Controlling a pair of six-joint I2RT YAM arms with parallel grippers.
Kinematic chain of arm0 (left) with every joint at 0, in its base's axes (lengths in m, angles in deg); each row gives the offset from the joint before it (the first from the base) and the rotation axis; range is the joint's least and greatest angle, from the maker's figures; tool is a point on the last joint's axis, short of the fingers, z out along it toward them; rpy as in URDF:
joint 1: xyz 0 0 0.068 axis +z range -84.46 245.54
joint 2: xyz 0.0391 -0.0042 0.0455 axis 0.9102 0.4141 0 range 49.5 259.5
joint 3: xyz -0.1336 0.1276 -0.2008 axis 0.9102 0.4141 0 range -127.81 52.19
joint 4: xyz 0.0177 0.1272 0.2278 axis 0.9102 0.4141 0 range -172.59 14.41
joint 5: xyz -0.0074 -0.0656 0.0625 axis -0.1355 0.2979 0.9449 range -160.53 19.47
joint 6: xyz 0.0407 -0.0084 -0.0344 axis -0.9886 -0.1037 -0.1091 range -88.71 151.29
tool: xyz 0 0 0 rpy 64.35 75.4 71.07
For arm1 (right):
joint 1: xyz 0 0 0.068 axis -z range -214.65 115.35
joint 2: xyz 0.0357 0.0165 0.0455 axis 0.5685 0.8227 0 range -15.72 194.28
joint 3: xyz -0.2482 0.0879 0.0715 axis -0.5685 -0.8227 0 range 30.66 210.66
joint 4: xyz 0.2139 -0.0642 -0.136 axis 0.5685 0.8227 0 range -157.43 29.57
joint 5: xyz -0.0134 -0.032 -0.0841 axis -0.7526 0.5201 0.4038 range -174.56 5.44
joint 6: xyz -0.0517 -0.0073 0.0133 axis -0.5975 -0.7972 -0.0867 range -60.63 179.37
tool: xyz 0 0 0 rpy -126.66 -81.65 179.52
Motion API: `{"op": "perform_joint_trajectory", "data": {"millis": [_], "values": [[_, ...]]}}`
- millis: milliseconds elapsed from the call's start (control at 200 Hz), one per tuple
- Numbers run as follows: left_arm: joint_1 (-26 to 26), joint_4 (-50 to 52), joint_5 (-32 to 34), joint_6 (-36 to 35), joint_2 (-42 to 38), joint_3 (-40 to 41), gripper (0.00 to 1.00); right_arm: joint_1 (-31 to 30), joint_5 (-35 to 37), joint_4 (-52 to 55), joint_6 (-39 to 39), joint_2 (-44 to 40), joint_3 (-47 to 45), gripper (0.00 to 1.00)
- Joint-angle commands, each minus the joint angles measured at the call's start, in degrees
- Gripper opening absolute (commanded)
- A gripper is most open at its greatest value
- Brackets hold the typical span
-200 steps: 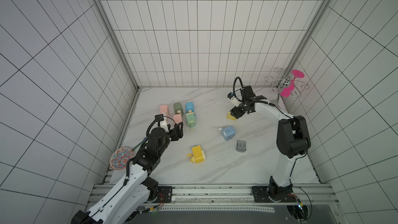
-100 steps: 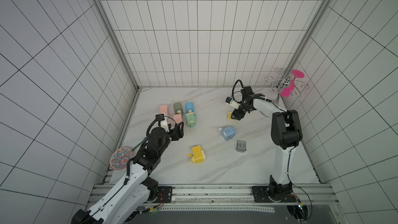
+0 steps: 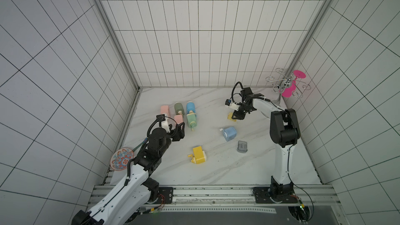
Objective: Put the tray back into the pencil sharpener
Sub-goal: Pick up the container from the center of the board.
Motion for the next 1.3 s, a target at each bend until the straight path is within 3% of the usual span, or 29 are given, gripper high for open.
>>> {"op": "perform_joint_trajectory", "data": {"millis": [0,250,510,640,795,1034,1294], "values": [[0.28,-1.58,-0.49,-0.14,-0.15,-0.87,0.84,0.49,-0.93,2.15,-1.89,-0.45,1.95,0.32],[0.28,-1.16,-0.38,0.07,-0.67,-0.95,0.84,0.33,0.95,2.16,1.07,-6.12,-0.46,0.18],[0.28,-1.02,-0.76,0.78,-1.14,-0.62,0.84,-1.61,3.14,0.13,10.29,-23.65,-8.34,0.16],[0.28,-1.67,-1.02,1.30,-1.12,0.08,0.84,-6.18,1.25,0.30,15.95,-33.72,-14.61,0.15],[0.28,-1.82,-1.67,1.44,-1.11,0.47,0.84,-15.72,-0.78,-0.23,23.97,-42.30,-23.92,0.14],[0.28,-0.12,-1.84,0.64,-2.83,0.50,0.84,-28.10,-4.54,-1.83,34.01,-43.62,-36.20,0.13],[0.28,-0.36,-2.37,1.90,-3.28,1.39,0.84,-32.78,-8.58,-9.37,38.19,-38.92,-41.97,0.13]]}}
